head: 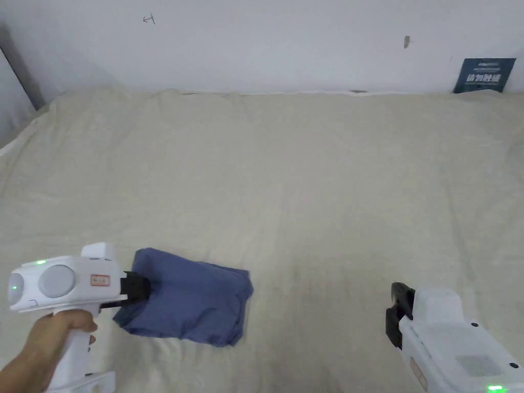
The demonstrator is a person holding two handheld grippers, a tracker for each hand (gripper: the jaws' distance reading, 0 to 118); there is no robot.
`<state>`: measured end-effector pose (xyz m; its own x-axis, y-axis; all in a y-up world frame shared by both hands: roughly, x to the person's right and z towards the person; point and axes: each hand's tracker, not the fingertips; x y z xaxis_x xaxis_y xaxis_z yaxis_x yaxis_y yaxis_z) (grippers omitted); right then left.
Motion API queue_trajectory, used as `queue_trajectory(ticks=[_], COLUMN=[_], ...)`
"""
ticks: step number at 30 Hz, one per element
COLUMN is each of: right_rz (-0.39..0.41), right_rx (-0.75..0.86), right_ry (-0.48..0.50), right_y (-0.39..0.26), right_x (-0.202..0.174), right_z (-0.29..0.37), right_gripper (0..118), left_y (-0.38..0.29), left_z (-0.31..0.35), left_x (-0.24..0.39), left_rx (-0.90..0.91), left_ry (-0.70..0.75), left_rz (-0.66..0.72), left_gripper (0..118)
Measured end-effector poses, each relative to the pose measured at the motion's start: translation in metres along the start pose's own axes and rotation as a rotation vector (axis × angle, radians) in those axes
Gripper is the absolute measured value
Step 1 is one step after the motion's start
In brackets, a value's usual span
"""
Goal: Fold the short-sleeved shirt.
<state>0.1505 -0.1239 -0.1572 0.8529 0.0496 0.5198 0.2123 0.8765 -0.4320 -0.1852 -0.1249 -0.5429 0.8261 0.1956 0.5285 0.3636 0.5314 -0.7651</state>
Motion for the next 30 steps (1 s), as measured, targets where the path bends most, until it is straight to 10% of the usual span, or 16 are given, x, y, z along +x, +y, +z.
queue_trajectory(ticks=[13,15,16,18,30], right_rz=[0.001,-0.001,-0.005,-0.017,-0.063], right_rx=[-0.027,-0.031,-0.031,-0.027,0.165], right_ry=[0.037,0.035,0.034,0.032,-0.060], right_y=[0.018,0.018,0.019,0.022,0.083], right_x=[-0.043,-0.042,-0.041,-0.037,0.010], right_z=[-0.037,-0.038,-0.037,-0.034,0.030], right_gripper=[2,2,2,2,2], left_y=[0.035,0.034,0.034,0.035,0.042], left_z=[0.000,-0.001,0.001,0.006,0.135], left_x=[-0.145,-0.139,-0.136,-0.126,0.033], left_rx=[-0.028,0.010,0.024,0.076,0.554], left_ry=[0.269,0.307,0.310,0.286,0.189], left_rz=[0.107,0.128,0.136,0.163,0.002], left_gripper=[22,46,81,114,112])
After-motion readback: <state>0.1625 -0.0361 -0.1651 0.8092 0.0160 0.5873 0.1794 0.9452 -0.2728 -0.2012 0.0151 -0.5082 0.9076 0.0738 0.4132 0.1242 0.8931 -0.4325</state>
